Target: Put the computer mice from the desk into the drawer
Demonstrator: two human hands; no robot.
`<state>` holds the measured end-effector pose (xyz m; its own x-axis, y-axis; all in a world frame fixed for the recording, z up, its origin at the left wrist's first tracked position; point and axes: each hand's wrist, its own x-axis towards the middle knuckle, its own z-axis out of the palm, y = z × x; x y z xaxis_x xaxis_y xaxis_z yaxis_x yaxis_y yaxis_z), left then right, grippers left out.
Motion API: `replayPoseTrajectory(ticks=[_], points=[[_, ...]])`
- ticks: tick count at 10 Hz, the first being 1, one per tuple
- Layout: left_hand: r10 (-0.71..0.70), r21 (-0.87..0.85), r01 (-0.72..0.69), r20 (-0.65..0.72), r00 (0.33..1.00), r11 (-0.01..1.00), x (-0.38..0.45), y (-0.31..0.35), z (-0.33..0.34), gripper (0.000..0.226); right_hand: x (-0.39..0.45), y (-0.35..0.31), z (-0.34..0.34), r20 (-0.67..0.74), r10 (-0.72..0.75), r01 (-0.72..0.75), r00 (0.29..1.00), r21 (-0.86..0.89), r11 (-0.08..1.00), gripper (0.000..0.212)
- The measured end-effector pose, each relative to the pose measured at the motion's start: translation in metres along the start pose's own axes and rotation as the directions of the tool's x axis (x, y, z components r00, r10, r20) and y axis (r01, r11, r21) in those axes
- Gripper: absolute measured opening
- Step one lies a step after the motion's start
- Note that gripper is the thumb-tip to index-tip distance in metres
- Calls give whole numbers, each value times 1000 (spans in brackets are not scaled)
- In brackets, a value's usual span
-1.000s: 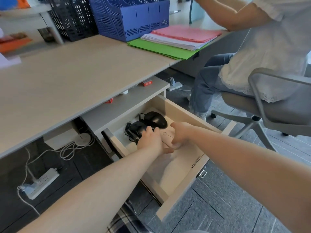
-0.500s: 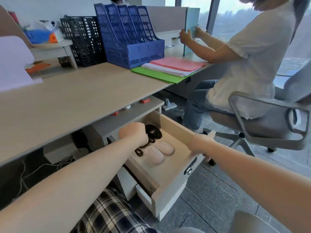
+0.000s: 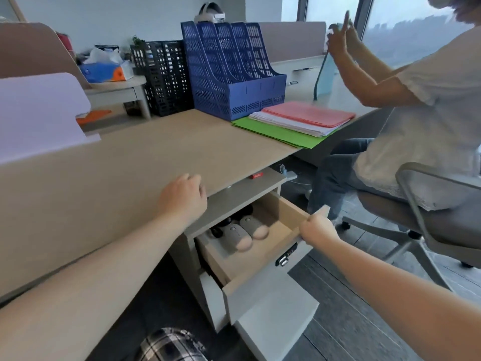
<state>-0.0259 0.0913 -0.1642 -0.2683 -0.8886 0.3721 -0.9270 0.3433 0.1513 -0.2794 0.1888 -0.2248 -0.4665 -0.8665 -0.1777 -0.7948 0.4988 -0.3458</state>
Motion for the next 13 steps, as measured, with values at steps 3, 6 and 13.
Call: replayPoseTrajectory(ticks=[3,6,13], points=[[-18,61,7,168,986,998,53,-40,13,30,64,-67,42,95,-104,75,990,268,960,23],[-1,-7,2,72,997,1000,77,-55,28,36,92,-81,59,17,-133,128,991,193,973,20],[-20,-48,23,58,998,999,74,-52,25,29,-29,-3,-151,-236,-177,280,956,536,796,12]])
